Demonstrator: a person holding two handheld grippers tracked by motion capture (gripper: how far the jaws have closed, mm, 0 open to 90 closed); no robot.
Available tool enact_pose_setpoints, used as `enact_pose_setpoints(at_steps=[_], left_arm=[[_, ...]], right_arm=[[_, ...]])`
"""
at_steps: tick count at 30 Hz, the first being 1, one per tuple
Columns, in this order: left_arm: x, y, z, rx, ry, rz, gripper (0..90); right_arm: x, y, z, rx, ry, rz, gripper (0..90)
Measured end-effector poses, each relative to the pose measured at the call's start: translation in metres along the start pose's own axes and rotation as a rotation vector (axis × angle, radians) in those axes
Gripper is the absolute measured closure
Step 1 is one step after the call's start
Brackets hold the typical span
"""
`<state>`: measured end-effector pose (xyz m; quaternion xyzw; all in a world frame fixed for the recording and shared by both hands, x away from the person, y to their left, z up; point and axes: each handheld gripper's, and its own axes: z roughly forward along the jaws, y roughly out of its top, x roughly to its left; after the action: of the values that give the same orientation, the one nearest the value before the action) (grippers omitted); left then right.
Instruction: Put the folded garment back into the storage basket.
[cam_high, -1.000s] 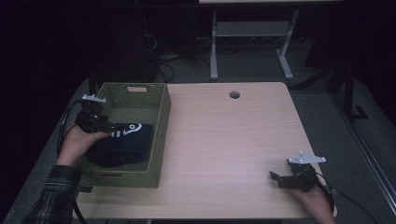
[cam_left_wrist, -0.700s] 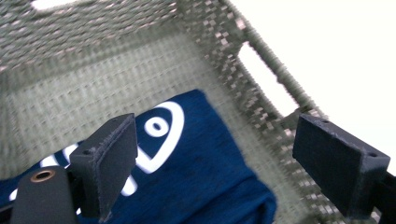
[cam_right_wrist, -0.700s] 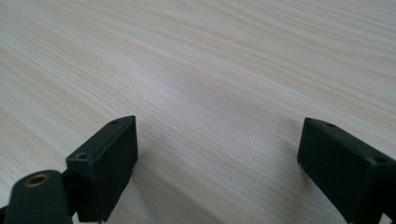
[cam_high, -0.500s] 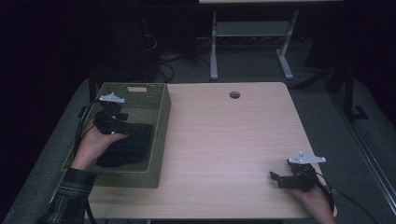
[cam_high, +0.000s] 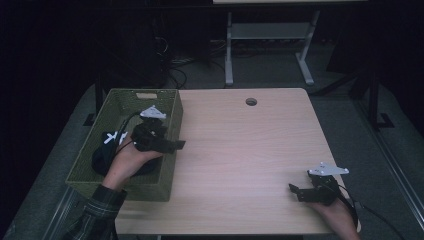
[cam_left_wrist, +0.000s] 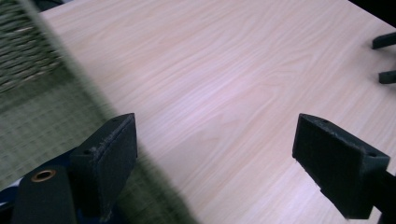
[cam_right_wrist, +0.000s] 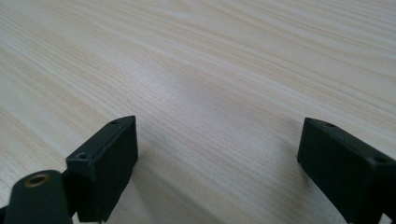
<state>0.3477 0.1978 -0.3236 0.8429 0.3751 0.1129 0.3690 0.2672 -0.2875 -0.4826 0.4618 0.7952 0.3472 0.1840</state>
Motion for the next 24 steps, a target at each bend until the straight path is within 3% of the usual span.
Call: enact_pose_setpoints(at_steps=[4,12,24], left_arm=[[-0.013,0.002,0.009,-0.002,-0.016,0.009,13.8],[-0.05,0.003,0.035,-0.012,-0.058,0.063,13.8],[-0.082,-0.007,0.072,-0.033,-0.082,0.121,13.8]], right_arm=[[0.0,0.0,0.0,0.0,0.0,0.0,11.9],[0.0,0.0,0.0,0.0,0.0,0.0,11.8],[0.0,0.0,0.0,0.0,0.0,0.0,11.9]])
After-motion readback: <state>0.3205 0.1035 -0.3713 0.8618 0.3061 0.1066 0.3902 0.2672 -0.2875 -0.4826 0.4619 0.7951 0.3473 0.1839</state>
